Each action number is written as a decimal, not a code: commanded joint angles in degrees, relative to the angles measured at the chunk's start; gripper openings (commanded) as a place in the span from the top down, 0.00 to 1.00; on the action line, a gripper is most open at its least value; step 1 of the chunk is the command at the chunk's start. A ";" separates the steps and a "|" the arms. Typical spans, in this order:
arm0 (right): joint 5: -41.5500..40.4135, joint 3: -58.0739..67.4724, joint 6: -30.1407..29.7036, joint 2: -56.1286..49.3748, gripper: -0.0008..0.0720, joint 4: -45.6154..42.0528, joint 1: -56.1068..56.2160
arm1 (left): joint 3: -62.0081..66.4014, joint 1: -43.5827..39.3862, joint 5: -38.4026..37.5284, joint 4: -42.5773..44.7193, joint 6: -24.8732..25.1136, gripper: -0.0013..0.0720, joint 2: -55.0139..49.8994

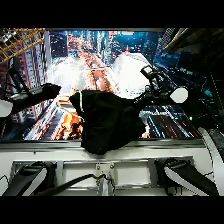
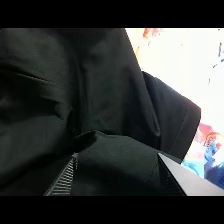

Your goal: Fold the clothes and pants, and hang the long-sleeved shirts on hangers.

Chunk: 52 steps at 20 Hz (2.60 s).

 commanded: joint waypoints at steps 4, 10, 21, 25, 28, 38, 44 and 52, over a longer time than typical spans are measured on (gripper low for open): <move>0.02 0.07 0.00 0.02 0.21 0.02 0.04 | 0.07 -0.02 0.00 0.02 0.02 0.96 -0.04; 0.02 0.07 0.00 0.02 0.21 0.02 0.04 | 0.07 -0.02 0.00 0.02 0.02 0.96 -0.04; 0.02 0.07 0.00 0.02 0.21 0.02 0.04 | 0.07 -0.13 0.02 0.02 0.02 0.96 -1.27; 0.02 0.07 0.02 0.02 0.21 0.11 0.04 | 0.07 -0.13 11.02 0.00 0.00 0.96 -2.23; 0.00 0.07 0.02 0.02 0.21 0.09 0.04 | 0.07 -0.15 14.99 -0.04 0.00 0.96 -2.67; -0.31 0.04 0.04 0.02 0.21 0.66 0.04 | -1.03 -0.37 3.02 0.24 0.00 0.96 -2.93; -1.88 0.04 0.04 0.00 0.21 6.43 0.07 | -7.58 -0.57 2.10 0.22 0.00 0.95 -3.34; -1.22 0.04 0.09 0.02 0.21 13.77 0.07 | -8.79 -0.50 2.64 -4.96 0.07 0.43 -15.21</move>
